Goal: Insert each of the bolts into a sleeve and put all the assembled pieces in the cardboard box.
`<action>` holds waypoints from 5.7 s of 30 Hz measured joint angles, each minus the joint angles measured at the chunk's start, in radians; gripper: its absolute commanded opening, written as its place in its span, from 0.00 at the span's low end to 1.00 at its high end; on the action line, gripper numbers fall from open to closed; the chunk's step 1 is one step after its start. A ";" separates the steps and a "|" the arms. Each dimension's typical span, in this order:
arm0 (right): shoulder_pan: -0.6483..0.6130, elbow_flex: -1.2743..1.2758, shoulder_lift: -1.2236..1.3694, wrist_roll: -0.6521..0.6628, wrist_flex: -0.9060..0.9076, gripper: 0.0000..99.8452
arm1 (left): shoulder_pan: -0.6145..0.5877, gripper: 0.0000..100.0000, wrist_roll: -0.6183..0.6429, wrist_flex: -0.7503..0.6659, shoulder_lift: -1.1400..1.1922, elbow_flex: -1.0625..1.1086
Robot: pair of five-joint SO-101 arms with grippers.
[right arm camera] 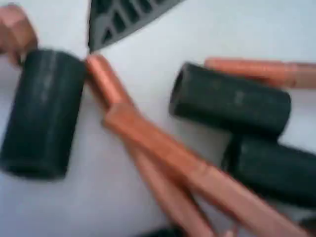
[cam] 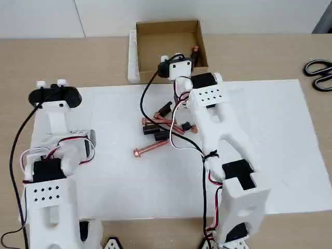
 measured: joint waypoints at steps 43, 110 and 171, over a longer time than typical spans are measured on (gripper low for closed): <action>-0.061 0.000 0.044 -0.002 -0.097 0.28 | 0.003 0.17 0.000 0.000 0.000 0.006; -0.002 -0.210 0.058 -0.081 0.173 0.00 | 0.003 0.17 0.000 0.028 0.000 0.006; 0.245 -0.236 -0.247 -0.081 0.331 0.00 | 0.606 0.17 1.046 -0.206 0.451 0.012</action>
